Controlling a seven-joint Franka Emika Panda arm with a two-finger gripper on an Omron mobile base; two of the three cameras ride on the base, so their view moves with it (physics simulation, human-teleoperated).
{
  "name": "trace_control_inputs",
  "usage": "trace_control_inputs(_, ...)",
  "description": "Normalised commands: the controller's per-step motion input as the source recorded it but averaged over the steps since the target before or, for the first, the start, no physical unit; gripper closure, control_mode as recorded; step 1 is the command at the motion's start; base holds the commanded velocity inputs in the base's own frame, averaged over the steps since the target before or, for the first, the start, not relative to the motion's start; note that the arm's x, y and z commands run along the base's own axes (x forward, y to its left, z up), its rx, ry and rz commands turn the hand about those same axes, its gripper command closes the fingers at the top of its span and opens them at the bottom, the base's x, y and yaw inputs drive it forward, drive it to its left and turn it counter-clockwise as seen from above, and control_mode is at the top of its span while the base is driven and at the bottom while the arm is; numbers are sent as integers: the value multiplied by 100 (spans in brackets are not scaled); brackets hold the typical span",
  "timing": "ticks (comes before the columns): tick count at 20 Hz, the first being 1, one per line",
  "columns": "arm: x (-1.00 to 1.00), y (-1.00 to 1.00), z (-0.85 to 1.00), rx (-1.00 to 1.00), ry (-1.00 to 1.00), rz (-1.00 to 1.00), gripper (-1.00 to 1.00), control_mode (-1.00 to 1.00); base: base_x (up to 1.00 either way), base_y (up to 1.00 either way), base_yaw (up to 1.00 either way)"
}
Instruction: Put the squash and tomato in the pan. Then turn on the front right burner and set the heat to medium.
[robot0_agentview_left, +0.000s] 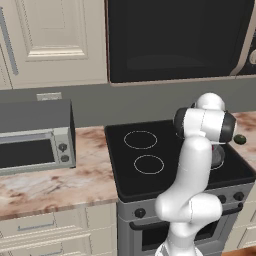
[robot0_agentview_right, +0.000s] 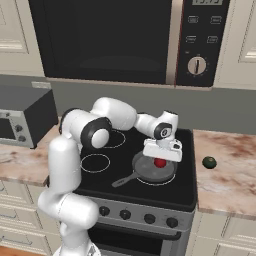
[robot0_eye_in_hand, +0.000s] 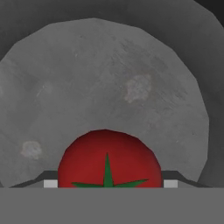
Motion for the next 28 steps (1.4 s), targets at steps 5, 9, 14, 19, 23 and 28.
trace_control_inputs(5,0,0,0,0,0,0,-100,-100,0,0,0)
trace_control_inputs(9,0,0,0,0,0,0,-100,-100,0,0,0)
trace_control_inputs(14,-8,0,9,0,0,0,-100,-100,0,0,0)
trace_control_inputs(19,-17,0,17,0,-4,0,-100,-100,0,0,0)
trace_control_inputs(23,-9,-5,16,0,-8,0,-100,-100,0,0,0)
trace_control_inputs(28,0,-17,3,0,-12,0,-100,-100,0,0,0)
